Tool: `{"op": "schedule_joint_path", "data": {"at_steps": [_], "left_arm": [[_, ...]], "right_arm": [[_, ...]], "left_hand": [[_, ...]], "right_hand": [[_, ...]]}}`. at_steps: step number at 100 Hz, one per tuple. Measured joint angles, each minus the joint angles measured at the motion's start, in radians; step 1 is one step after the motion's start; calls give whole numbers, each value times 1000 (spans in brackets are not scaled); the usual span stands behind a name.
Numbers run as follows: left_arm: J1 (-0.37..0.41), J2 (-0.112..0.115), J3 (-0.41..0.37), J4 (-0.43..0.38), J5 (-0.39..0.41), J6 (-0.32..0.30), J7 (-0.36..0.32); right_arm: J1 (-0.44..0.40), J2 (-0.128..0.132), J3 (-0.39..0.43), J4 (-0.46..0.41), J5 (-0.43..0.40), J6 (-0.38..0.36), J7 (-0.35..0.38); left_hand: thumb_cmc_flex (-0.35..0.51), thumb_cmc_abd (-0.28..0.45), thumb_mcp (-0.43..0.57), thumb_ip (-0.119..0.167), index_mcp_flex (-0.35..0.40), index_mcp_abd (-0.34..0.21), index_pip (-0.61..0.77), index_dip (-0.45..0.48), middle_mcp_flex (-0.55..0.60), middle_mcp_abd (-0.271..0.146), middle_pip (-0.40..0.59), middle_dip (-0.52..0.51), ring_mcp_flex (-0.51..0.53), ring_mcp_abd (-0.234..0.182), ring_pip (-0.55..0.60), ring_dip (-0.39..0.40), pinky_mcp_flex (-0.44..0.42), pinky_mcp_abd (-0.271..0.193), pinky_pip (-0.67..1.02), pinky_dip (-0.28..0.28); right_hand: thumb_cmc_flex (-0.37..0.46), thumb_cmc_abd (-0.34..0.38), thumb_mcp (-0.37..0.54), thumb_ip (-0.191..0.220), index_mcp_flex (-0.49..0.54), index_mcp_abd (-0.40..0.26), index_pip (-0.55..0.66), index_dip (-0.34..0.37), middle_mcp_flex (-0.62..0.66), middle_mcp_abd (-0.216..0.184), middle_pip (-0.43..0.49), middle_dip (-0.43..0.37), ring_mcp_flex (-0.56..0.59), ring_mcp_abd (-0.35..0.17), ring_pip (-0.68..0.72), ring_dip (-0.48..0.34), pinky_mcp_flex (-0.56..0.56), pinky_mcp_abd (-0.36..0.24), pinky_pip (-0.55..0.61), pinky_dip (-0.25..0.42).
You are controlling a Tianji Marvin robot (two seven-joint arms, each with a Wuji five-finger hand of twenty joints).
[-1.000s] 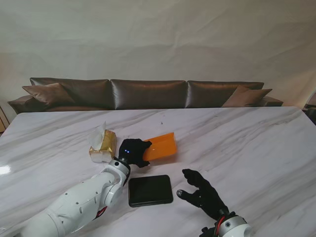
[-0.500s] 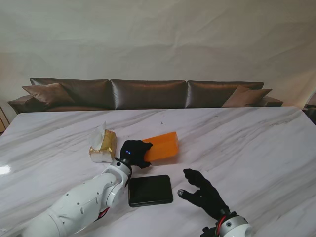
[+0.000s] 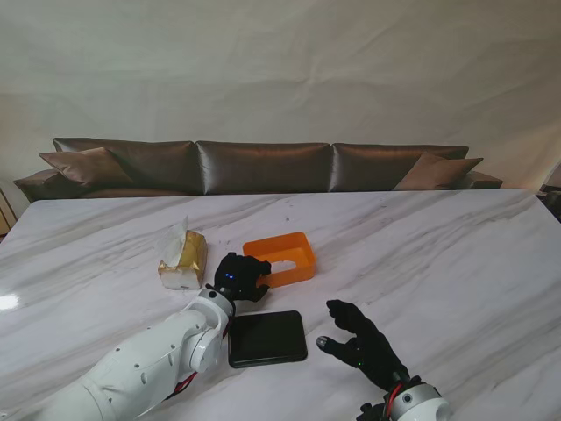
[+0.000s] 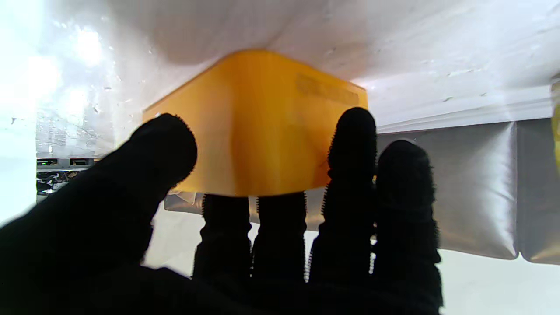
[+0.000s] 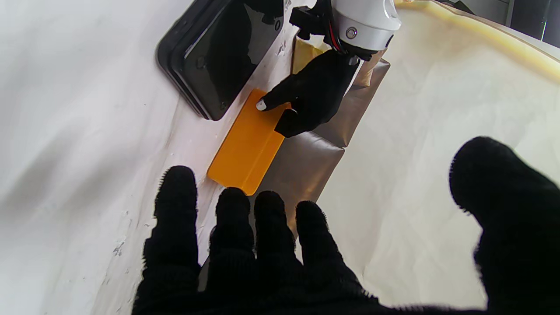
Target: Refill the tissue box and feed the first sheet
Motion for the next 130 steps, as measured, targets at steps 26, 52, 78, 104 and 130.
{"op": "schedule_joint_path", "data": {"at_steps": [26,52,78,104,130], "left_arm": [[7,2,-3,-3,9,9,7],[52,29,-69,-93,99,50,7],[183,52,-246,-285,157,105,27],[344,70,-395,-523,255,252,-22],[442,59,-470,-577,190,345,65]], "right_arm": [[-2,0,1,1,3,0,2],[-2,0,-1,2,4,1,4],[-3,0,-1,-2,-1,2,3],[-6,1,-5,-15,-18,4,3],[-7,5,-13,-29,-45,4,8]], "left_hand": [[0,0,1,0,-14,1,-20,0,-34,1,-19,-10,-60,0,-40,-5,-81,0,-56,14],[23,0,37,0,-27,1,-21,12,-84,-1,-42,-1,-120,-12,-77,-16,-151,-1,-119,26],[-69,1,37,0,-63,1,-109,36,-206,-2,-69,-25,-247,-6,-130,-34,-335,33,-273,35],[-145,67,-113,43,-153,2,-327,18,-416,13,-242,-119,-478,45,-348,-138,-589,158,-657,-142],[-166,99,-359,43,-283,48,-578,-114,-618,51,-463,-252,-734,112,-535,-287,-640,235,-1057,-333]], "right_hand": [[0,0,0,0,0,0,0,0,0,-1,0,0,0,0,0,0,0,0,0,0],[0,0,0,0,0,0,0,0,0,-1,0,0,0,0,0,0,0,0,0,0],[0,0,0,0,0,-13,0,0,0,-2,-6,0,0,0,0,0,0,0,0,0],[0,-11,0,0,0,-36,0,0,1,-12,-7,0,0,0,0,0,0,0,0,0],[11,-31,-1,0,1,-40,0,0,1,-13,-7,0,0,0,0,0,0,0,0,0]]}}
